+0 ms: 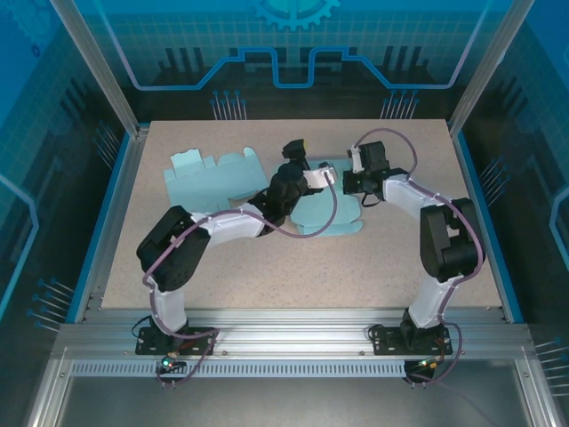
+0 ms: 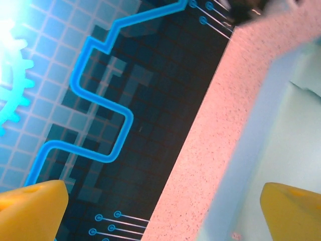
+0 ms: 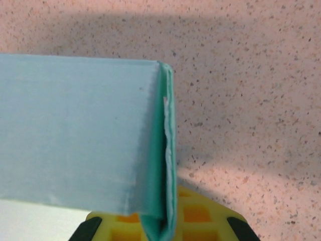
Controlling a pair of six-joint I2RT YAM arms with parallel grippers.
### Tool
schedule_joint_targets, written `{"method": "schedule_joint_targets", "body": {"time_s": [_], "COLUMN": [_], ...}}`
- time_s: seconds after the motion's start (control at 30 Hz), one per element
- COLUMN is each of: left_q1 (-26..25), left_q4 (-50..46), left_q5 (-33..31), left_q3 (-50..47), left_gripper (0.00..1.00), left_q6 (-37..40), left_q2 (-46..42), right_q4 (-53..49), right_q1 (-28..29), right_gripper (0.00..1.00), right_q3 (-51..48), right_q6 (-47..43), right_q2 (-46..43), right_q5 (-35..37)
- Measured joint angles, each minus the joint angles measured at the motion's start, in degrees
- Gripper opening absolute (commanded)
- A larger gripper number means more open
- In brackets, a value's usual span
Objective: Fold the paper box
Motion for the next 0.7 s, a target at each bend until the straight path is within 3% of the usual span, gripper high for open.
{"method": "schedule_joint_targets", "body": {"time_s": [0.17, 0.43, 0.7], "left_q1": [0.0, 0.9, 8.6], "left_q4": [-8.1, -21.6, -26.4], "left_q5": [-3.3, -4.4, 3.3], "left_q3": [-0.8, -2.7, -8.9], "left_gripper": [0.99, 0.99, 0.99], "left_q6": [-12.2, -45.9, -72.0], "left_q2": [-7.8, -24.6, -24.2], "right_q4": [0.1, 4.5, 9.7], "right_q1": [0.3, 0.0, -2.8], "right_gripper": [0.00, 0.00, 0.00], "right_q3": [-3.2, -11.5, -16.8], "right_q6": [-2.3, -4.8, -4.9], "right_q2": [-2.4, -10.3, -14.6], "right_q5": [0.7, 1.6, -1.2]}}
